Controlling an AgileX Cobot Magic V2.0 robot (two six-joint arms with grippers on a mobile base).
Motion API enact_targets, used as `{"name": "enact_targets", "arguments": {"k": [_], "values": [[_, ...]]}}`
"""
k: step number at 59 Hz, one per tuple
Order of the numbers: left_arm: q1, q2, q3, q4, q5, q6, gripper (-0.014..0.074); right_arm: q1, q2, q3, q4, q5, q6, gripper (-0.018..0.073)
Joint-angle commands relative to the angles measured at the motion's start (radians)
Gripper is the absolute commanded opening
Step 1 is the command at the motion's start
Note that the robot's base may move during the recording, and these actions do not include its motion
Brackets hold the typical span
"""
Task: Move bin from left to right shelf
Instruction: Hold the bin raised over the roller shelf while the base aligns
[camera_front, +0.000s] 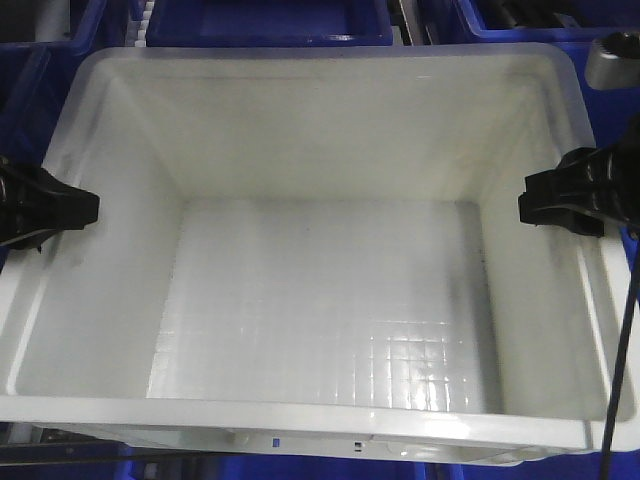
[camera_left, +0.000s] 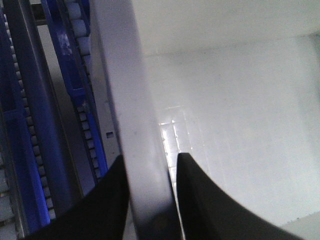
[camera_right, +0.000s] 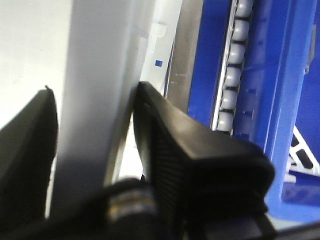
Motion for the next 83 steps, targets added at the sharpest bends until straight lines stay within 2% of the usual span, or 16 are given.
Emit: {"name": "enact_targets", "arguments": {"k": [1, 83], "values": [[-0.004, -0.027, -0.038, -0.051, -0.103, 0.017, -0.0006, 0.0, -0.035, -0.046, 0.049, -0.096, -0.055, -0.0004], [-0.004, -0.027, -0.038, -0.051, -0.103, 0.017, -0.0006, 0.0, -0.035, -0.046, 0.049, -0.097, -0.055, -0.0004]]}}
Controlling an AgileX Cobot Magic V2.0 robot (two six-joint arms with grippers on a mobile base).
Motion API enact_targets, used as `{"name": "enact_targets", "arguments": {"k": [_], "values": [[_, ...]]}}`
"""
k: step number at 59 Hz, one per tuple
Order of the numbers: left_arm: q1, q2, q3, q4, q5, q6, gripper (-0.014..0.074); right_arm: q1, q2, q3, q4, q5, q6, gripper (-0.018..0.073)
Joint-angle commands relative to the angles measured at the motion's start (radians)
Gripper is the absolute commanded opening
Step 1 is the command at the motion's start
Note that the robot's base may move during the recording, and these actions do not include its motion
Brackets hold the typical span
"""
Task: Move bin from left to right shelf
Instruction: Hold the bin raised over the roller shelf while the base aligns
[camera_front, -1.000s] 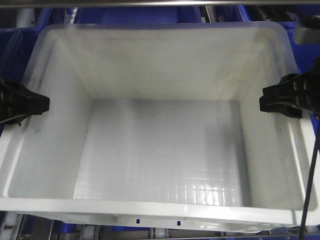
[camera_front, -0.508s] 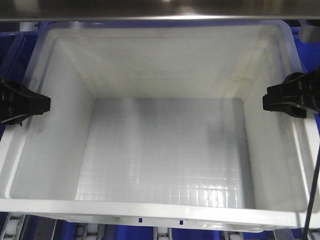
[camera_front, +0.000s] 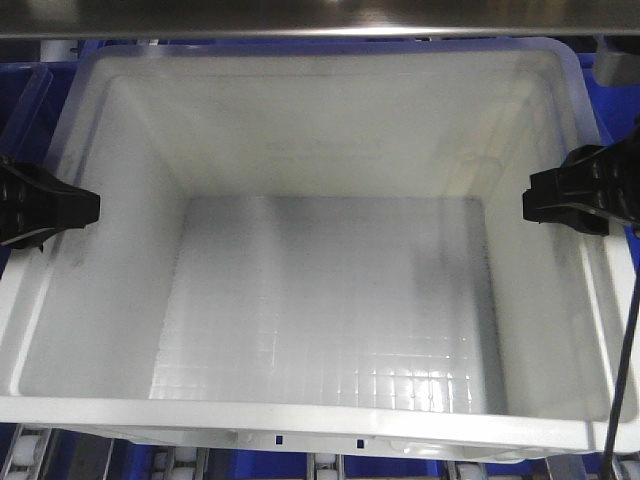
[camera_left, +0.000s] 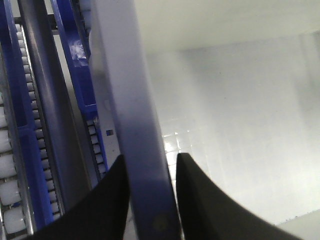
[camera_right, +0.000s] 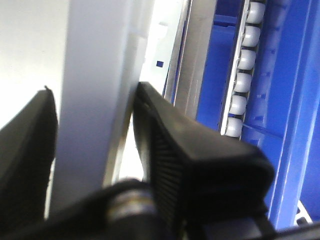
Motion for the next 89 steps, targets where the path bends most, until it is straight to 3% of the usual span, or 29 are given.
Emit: {"name": "enact_targets", "arguments": {"k": [1, 89], "values": [[-0.004, -0.027, -0.038, -0.044, -0.103, 0.018, -0.0006, 0.0, -0.026, -0.048, 0.052, -0.094, -0.055, -0.0004], [-0.004, -0.027, -0.038, -0.044, -0.103, 0.018, -0.0006, 0.0, -0.026, -0.048, 0.052, -0.095, -0.055, -0.0004]]}}
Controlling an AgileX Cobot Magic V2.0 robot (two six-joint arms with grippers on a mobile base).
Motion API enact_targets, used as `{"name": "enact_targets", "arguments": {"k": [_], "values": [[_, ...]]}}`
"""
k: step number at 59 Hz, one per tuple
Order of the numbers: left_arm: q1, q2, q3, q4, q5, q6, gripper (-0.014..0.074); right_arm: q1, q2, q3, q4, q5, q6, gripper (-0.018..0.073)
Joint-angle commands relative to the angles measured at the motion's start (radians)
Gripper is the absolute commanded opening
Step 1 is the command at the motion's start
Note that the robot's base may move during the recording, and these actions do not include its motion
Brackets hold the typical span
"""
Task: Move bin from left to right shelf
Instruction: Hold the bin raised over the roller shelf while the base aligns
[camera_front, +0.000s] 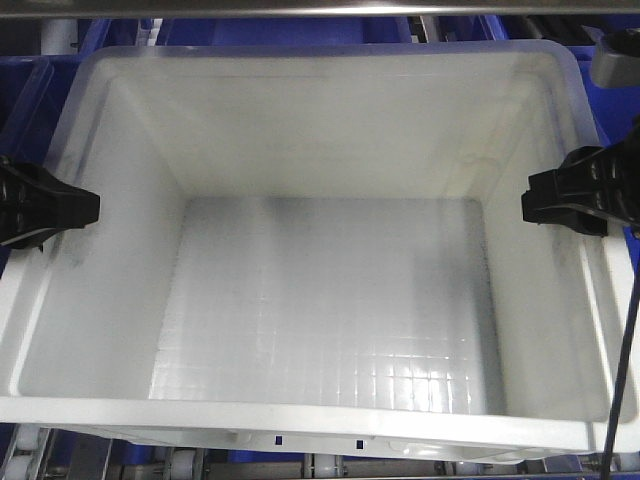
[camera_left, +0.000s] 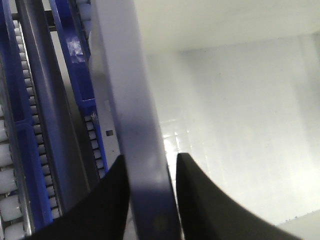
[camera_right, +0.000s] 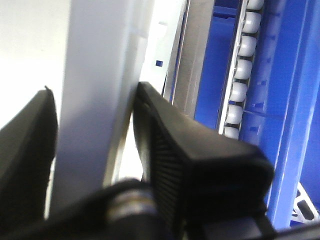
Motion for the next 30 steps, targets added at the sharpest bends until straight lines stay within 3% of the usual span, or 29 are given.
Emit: {"name": "enact_targets", "arguments": {"k": [1, 30], "values": [[-0.004, -0.027, -0.038, -0.045, -0.103, 0.018, -0.0006, 0.0, -0.027, -0.048, 0.052, -0.096, -0.055, -0.0004], [-0.004, -0.027, -0.038, -0.045, -0.103, 0.018, -0.0006, 0.0, -0.027, -0.048, 0.052, -0.096, -0.055, -0.0004]]}}
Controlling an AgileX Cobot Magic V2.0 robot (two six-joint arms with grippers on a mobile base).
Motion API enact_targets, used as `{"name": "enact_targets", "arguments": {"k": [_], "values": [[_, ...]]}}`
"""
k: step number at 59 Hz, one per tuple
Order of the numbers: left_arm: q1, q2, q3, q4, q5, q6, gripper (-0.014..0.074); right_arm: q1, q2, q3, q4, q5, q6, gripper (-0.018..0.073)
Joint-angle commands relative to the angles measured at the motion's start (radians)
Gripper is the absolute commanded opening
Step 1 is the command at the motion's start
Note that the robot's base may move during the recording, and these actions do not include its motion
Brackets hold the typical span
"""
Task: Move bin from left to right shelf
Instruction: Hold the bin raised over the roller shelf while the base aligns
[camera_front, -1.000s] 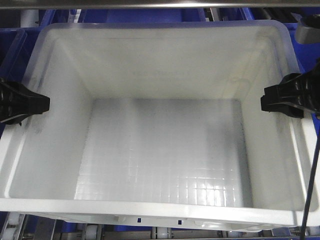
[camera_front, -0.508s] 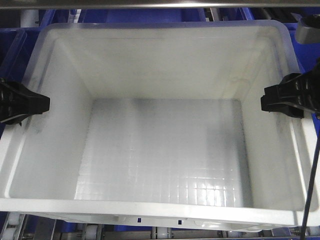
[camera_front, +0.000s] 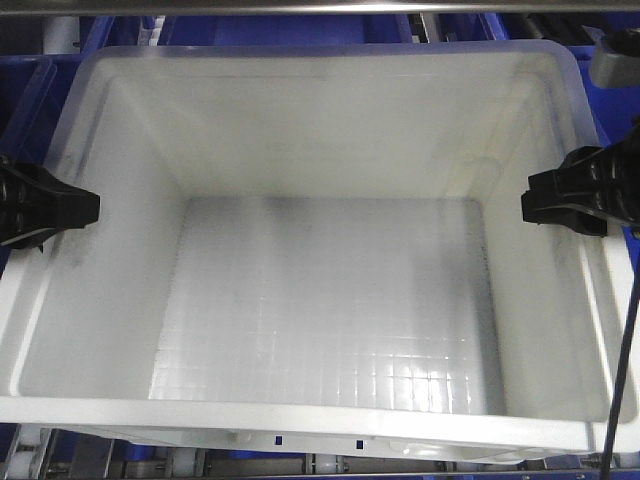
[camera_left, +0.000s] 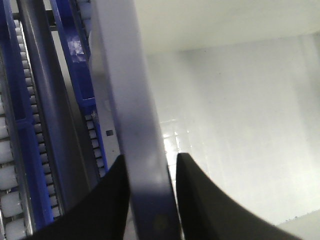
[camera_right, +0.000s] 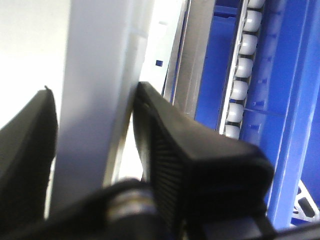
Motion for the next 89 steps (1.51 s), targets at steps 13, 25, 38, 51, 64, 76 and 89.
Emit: {"name": "enact_targets", "arguments": {"k": [13, 25, 38, 51, 64, 76, 89], "values": [[-0.004, -0.027, -0.038, -0.045, -0.103, 0.018, -0.0006, 0.0, -0.027, -0.048, 0.052, -0.096, -0.055, -0.0004], [-0.004, -0.027, -0.038, -0.045, -0.103, 0.018, -0.0006, 0.0, -0.027, -0.048, 0.052, -0.096, -0.055, -0.0004], [-0.004, -0.027, -0.038, -0.045, -0.103, 0.018, -0.0006, 0.0, -0.027, -0.048, 0.052, -0.096, -0.055, -0.0004], [-0.004, -0.027, -0.038, -0.045, -0.103, 0.017, -0.0006, 0.0, -0.027, -0.048, 0.052, -0.096, -0.053, -0.0004], [-0.004, -0.027, -0.038, -0.045, -0.103, 0.017, -0.0006, 0.0, -0.027, -0.048, 0.052, -0.096, -0.053, -0.0004], [-0.004, -0.027, -0.038, -0.045, -0.124, 0.017, -0.0006, 0.0, -0.027, -0.048, 0.052, -0.107, -0.053, -0.0004], [-0.004, -0.027, -0.038, -0.045, -0.146, 0.017, -0.0006, 0.0, -0.027, -0.046, 0.052, -0.12, -0.052, -0.0004]]}}
